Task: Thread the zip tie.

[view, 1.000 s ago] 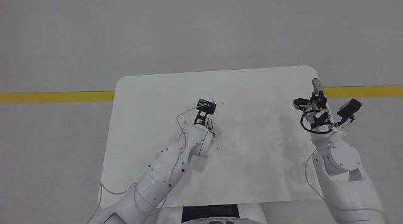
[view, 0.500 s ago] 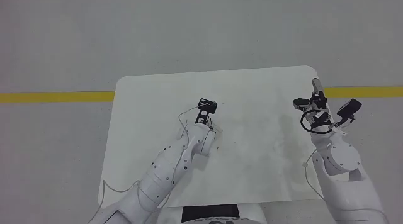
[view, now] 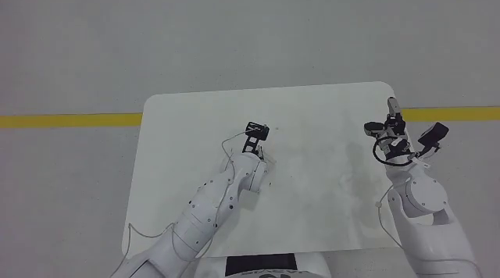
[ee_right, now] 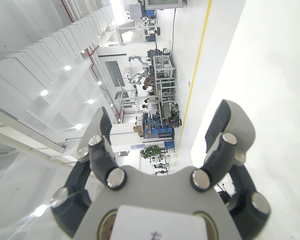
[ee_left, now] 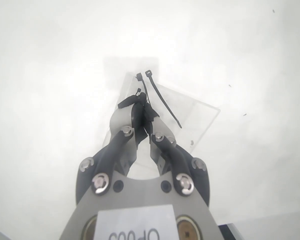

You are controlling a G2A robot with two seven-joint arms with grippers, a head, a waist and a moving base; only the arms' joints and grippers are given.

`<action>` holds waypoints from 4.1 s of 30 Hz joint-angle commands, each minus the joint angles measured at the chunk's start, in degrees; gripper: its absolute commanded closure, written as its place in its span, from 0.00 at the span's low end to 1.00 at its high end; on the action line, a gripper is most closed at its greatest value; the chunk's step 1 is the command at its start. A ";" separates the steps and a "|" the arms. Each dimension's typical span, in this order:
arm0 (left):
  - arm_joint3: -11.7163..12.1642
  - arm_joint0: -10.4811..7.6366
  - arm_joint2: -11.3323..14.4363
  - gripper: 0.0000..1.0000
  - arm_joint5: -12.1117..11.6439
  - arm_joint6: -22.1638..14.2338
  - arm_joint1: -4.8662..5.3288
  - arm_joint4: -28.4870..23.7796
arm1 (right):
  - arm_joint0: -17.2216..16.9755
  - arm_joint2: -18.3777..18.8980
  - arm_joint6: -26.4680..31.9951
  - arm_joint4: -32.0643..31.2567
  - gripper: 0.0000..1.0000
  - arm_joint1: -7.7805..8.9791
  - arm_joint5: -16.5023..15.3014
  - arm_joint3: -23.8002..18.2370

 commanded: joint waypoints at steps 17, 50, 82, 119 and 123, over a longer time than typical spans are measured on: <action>-17.08 9.79 -4.54 1.00 -2.34 -5.15 1.93 5.25 | 0.00 0.00 0.00 0.00 0.00 0.00 0.00 0.00; -34.66 28.25 -31.14 1.00 -38.96 -11.19 12.68 -39.68 | 0.00 0.00 0.00 0.00 0.00 0.00 0.00 0.00; -15.98 15.17 -31.49 1.00 -38.96 -16.24 27.67 -80.76 | 0.00 0.00 0.00 0.00 0.00 0.00 0.00 0.00; -3.51 -1.79 -9.48 1.00 -38.96 -16.24 40.46 -115.52 | 0.05 -0.01 0.02 -0.22 0.00 0.00 -0.02 -0.02; -3.51 -1.79 -9.48 1.00 -38.96 -16.24 40.46 -115.52 | 1.61 -2.53 2.53 -7.47 0.00 0.06 0.76 -1.51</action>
